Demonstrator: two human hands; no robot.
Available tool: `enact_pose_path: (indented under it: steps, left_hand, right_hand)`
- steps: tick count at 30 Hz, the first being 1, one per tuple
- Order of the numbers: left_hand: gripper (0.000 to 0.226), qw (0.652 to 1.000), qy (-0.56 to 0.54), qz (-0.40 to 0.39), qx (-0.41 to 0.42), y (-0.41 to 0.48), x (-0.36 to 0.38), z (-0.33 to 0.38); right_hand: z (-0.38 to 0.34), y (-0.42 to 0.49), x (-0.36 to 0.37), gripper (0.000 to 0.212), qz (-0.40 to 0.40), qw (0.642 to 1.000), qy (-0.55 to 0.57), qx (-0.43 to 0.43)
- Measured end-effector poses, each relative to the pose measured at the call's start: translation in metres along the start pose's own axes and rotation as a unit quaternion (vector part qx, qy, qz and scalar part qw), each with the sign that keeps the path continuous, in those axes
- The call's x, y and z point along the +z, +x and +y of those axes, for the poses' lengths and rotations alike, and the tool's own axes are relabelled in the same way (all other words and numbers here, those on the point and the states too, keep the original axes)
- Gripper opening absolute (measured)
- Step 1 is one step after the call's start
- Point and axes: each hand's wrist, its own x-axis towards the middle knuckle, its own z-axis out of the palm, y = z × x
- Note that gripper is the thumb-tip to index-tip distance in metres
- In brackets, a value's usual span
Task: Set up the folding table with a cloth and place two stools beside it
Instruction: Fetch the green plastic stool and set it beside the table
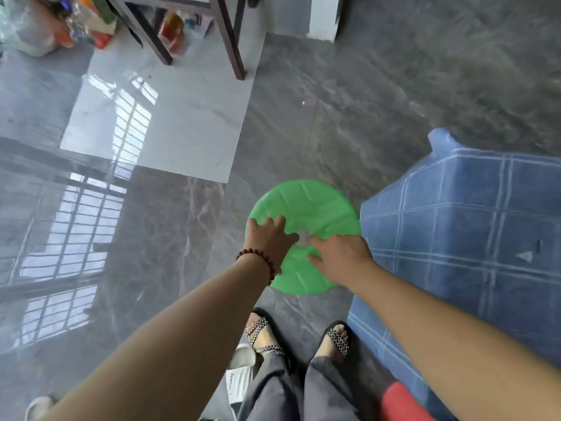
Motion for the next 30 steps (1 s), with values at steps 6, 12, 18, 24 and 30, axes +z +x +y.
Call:
enact_pose_path:
  steps: [6,12,18,24,30]
  left_hand:
    - [0.074,0.999,0.023,-0.024,0.03,0.059,0.057,0.012]
    - [0.077,0.998,0.041,-0.022,0.038,0.113,0.104,0.021]
    - [0.078,0.995,0.066,-0.024,0.066,0.155,0.14,0.025]
    - [0.068,0.996,0.058,-0.017,0.061,0.176,0.164,0.027]
    - [0.066,0.995,0.062,-0.026,0.076,0.189,0.175,0.023]
  right_hand:
    - [0.014,0.039,0.071,0.046,-0.038,0.999,-0.009,0.001]
    - [0.027,0.076,0.122,0.043,-0.068,0.997,-0.016,0.011]
    - [0.037,0.097,0.164,0.048,-0.069,0.997,-0.013,0.021]
    - [0.036,0.112,0.188,0.046,-0.085,0.996,-0.015,0.023]
    - [0.032,0.121,0.2,0.041,-0.1,0.994,-0.015,0.035]
